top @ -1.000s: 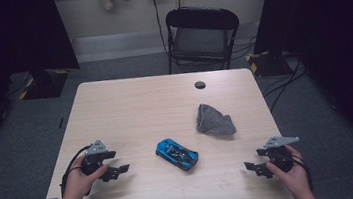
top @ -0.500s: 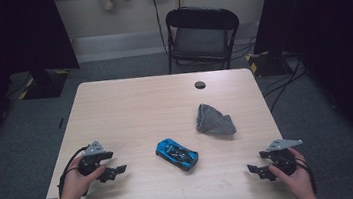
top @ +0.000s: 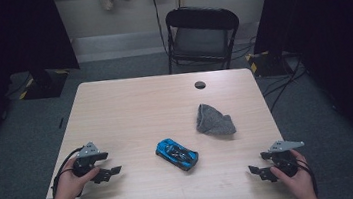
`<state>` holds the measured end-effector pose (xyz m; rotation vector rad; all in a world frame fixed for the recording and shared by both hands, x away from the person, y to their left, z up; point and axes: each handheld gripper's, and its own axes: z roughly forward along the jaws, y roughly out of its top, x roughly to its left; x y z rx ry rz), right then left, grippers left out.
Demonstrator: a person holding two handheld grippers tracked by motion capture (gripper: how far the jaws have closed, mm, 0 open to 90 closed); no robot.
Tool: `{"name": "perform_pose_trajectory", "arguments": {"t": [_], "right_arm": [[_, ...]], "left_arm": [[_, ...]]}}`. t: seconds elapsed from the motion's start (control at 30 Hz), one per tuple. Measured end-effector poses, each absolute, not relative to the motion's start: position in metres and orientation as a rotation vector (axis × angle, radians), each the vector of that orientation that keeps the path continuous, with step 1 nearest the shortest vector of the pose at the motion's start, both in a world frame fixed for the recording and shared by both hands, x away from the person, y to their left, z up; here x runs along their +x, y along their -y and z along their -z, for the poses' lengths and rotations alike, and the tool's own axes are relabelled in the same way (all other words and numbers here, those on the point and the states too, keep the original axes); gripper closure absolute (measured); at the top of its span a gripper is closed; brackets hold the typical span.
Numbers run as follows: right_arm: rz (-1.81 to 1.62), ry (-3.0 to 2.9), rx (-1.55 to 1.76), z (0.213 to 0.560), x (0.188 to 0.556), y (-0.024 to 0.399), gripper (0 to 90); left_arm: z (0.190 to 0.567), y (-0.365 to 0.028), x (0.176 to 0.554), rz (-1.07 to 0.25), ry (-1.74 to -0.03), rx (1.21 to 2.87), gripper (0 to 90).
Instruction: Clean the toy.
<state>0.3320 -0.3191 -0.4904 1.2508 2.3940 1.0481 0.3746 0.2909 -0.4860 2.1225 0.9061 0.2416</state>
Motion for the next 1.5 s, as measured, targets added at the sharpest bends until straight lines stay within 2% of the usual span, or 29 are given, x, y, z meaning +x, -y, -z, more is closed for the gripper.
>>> {"name": "perform_pose_trajectory", "arguments": {"t": [0.5,1.03,1.17,1.5], "right_arm": [[-1.049,-2.381,1.223,0.493,0.329,0.32,21.2],[-1.051,-2.352,1.166,0.497,0.327,0.32,21.1],[-1.043,-2.349,1.14,0.498,0.326,0.32,21.0],[-1.036,-2.344,1.116,0.499,0.325,0.318,19.9]], "left_arm": [[0.489,-0.309,0.372,-0.271,-0.919,2.14,17.1],[0.496,-0.314,0.371,-0.288,-0.852,2.208,16.8],[0.498,-0.317,0.371,-0.332,-0.817,2.225,16.6],[0.501,-0.319,0.37,-0.337,-0.805,2.192,14.4]]}}
